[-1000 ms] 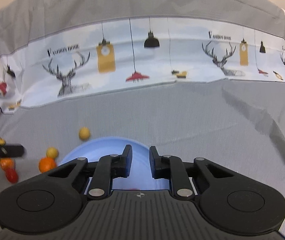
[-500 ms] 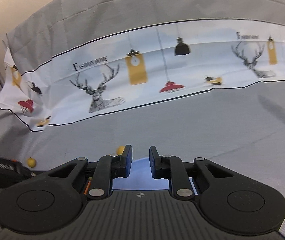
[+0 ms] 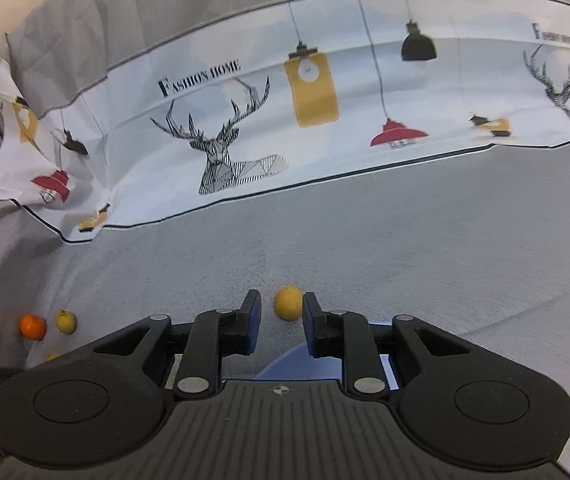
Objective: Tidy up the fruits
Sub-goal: 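Grasp a yellow fruit with the right tool while the left grasps another orange, then carry the held orange and yellow fruit over the blue plate with both tools, then open the right tool dropping the yellow fruit while the left releases the orange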
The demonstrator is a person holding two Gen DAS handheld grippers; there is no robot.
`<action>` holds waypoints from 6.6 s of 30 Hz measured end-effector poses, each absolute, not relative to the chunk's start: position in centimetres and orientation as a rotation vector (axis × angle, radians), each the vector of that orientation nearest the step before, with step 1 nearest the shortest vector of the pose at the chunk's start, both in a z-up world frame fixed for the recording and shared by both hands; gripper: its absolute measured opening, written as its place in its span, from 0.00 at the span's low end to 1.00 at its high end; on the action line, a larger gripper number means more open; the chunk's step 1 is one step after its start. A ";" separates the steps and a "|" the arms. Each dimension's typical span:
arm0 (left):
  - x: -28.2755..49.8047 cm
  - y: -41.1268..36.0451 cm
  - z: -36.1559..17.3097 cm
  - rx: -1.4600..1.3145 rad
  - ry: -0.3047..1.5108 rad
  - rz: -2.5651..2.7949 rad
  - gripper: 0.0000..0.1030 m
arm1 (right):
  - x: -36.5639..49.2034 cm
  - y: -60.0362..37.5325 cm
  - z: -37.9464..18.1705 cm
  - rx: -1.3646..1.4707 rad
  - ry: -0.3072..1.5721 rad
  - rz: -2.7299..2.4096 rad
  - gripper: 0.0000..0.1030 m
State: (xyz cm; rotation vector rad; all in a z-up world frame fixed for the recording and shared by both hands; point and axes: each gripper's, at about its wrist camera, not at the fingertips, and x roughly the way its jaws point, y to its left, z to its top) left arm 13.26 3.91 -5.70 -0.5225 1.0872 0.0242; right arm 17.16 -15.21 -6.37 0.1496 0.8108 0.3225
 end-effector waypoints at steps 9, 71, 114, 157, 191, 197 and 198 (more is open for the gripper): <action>14.5 3.0 -7.1 -0.508 1.125 0.036 0.47 | 21.1 -12.8 -9.0 0.098 0.887 0.321 0.36; 9.2 1.2 -0.6 -0.080 0.839 0.156 0.38 | 10.1 -14.5 -1.8 0.014 0.704 0.363 0.25; 8.0 -8.3 -3.8 -0.019 0.832 -0.211 0.38 | 6.4 -22.7 -5.9 -0.031 0.967 0.234 0.25; 8.7 -9.9 -4.9 0.028 0.849 -0.221 0.38 | 6.4 -21.6 -6.5 -0.103 1.009 0.244 0.26; 9.0 -10.3 -5.2 0.039 0.855 -0.242 0.38 | 6.4 -21.2 -6.5 -0.116 1.010 0.235 0.26; 8.9 -10.3 -5.2 0.033 0.851 -0.249 0.40 | 6.5 -21.2 -6.5 -0.121 1.008 0.219 0.43; 8.9 -10.2 -5.1 0.031 0.850 -0.249 0.41 | 6.5 -21.2 -6.5 -0.123 1.007 0.216 0.45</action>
